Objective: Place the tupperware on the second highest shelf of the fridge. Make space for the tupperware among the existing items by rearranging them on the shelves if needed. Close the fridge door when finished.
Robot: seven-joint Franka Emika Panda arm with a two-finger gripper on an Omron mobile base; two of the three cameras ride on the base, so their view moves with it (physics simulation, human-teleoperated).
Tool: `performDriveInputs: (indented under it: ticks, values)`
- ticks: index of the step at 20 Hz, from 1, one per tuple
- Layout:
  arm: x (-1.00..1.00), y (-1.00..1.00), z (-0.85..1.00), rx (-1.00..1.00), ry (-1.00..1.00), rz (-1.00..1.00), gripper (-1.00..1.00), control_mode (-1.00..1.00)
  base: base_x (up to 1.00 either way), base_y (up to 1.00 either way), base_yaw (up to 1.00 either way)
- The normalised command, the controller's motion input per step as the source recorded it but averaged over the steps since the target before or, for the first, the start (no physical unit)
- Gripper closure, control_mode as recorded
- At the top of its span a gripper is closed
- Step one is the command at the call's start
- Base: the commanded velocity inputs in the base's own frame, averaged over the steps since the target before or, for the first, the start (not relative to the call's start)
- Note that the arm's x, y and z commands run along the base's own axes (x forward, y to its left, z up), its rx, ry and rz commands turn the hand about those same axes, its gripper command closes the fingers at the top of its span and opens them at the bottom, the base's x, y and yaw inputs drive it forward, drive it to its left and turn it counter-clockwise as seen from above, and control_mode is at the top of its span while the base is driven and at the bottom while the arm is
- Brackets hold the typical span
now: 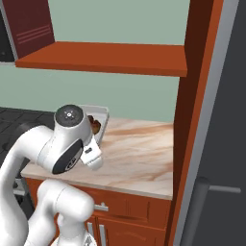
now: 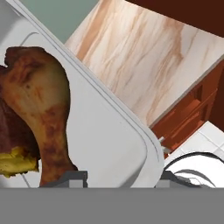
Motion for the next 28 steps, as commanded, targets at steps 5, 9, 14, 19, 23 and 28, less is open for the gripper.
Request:
performDriveInputs:
  ticks: [5,9,14,19,23,28]
  values:
    - [-0.17,0.02,0.43,0.04,0.0,0.0,1.0,-1.0,0.0,0.0,0.0]
    - [-0.08,0.19,0.03,-0.06,0.0,0.0,1.0,-1.0,0.0,0.0,0.0]
    - [0.0,0.05,0.0,-0.02,0.0,0.0,1.0,-1.0,0.0,0.0,0.0]
    - [0.0,0.0,0.0,0.0,0.0,0.0,1.0,1.0,-0.71,0.0,0.0]
    - [0.0,0.0,0.0,0.0,0.0,0.0,1.0,1.0,-1.0,0.0,-0.06]
    - [0.0,0.0,0.0,0.0,0.0,0.0,1.0,1.0,-0.98,0.0,-0.43]
